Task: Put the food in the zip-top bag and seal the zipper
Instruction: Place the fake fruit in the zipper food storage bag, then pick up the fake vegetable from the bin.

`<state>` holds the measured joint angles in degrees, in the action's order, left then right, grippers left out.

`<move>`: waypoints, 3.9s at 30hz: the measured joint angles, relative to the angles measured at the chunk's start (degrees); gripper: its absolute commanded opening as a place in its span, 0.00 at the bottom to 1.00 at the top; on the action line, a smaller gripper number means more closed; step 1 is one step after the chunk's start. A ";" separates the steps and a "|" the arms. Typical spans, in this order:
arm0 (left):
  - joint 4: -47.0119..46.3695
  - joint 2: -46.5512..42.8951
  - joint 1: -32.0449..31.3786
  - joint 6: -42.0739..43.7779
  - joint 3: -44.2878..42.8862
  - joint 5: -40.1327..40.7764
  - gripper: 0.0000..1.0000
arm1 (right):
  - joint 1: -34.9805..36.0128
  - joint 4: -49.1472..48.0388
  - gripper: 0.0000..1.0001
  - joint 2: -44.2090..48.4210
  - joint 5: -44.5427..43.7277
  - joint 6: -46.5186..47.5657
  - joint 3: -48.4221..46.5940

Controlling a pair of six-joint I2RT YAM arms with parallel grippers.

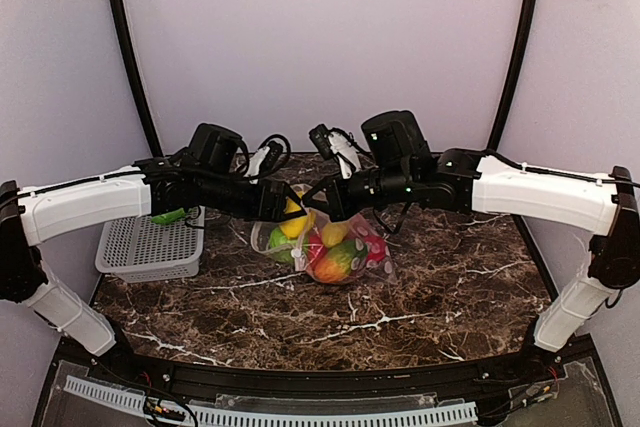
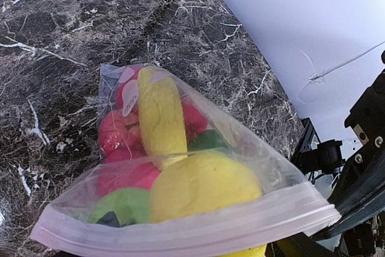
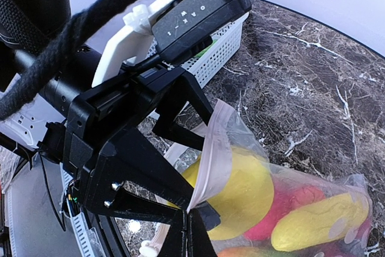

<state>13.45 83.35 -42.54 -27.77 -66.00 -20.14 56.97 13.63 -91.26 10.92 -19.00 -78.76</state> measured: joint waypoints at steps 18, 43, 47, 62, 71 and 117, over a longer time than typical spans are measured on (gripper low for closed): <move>3.45 -3.98 0.13 0.17 -0.02 0.35 0.87 | 0.00 -0.31 0.00 0.74 0.44 -0.07 0.00; 22.73 -11.37 34.71 18.93 -5.14 -1.57 0.91 | 0.00 -0.39 0.00 0.83 0.11 -0.15 0.26; 22.34 -6.88 43.45 22.62 -4.22 -3.41 0.91 | 0.00 -0.37 0.00 0.94 -0.31 -0.15 0.44; 16.22 12.41 54.05 27.15 -3.32 -2.27 0.91 | 0.00 -0.33 0.00 1.95 -1.57 -0.15 1.14; 13.75 18.14 55.08 28.89 -3.63 -0.17 0.91 | 0.00 -0.33 0.00 1.95 -1.77 -0.15 1.16; 18.38 24.06 55.19 29.16 -5.22 -1.53 0.38 | 0.00 -0.35 0.00 2.49 -2.19 -0.59 1.86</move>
<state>31.83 107.42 12.64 1.39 -71.22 -21.67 56.97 13.28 -88.77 8.73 -19.59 -76.90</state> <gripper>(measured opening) 0.414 0.004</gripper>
